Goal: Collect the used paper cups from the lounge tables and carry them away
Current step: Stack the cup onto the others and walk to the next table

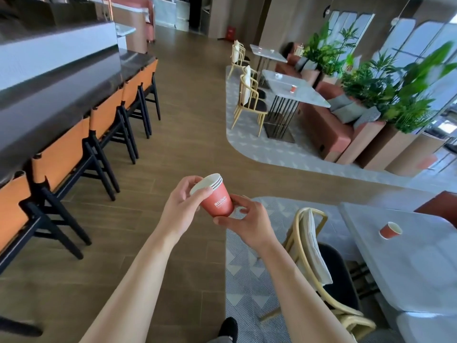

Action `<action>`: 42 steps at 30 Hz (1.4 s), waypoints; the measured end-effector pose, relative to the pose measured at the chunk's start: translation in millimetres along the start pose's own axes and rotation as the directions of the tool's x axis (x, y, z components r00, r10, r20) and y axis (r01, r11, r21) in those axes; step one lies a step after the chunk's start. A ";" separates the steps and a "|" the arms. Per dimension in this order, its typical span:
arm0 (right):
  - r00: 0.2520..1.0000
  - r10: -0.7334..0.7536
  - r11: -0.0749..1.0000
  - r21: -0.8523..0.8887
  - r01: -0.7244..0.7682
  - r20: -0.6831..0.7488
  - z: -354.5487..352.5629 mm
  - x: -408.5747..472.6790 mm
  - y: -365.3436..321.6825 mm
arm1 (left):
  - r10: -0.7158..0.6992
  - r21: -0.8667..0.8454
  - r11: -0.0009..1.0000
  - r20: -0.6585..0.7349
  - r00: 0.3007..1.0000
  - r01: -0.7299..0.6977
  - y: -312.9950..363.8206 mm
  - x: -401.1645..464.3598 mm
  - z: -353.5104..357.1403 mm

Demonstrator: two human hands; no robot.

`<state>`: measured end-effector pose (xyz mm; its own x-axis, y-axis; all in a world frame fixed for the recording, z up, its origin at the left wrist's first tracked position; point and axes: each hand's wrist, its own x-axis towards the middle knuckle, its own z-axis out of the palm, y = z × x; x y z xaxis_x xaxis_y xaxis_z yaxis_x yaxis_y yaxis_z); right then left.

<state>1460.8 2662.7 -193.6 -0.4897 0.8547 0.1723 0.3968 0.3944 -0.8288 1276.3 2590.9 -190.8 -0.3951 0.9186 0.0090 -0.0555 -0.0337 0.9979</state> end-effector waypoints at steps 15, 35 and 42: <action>0.996 -0.023 0.993 0.115 0.034 -0.091 -119.4 120.5 107.8 | -0.012 0.040 0.999 0.109 0.994 0.008 7.1 148.5 146.0; 0.968 0.098 0.990 0.125 -0.071 -0.230 -255.0 232.5 239.1 | -0.067 0.079 0.996 0.310 0.948 0.045 -12.3 325.4 317.0; 0.908 0.181 0.983 0.083 -0.161 -0.378 -272.2 285.4 264.0 | -0.074 0.063 0.997 0.468 0.881 0.050 -24.1 418.7 348.3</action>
<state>1637.2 3102.6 -218.3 -0.0797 0.9750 0.2074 0.4047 0.2218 -0.8872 1431.7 3113.4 -188.7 0.0849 0.9958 -0.0356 -0.0177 0.0373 0.9991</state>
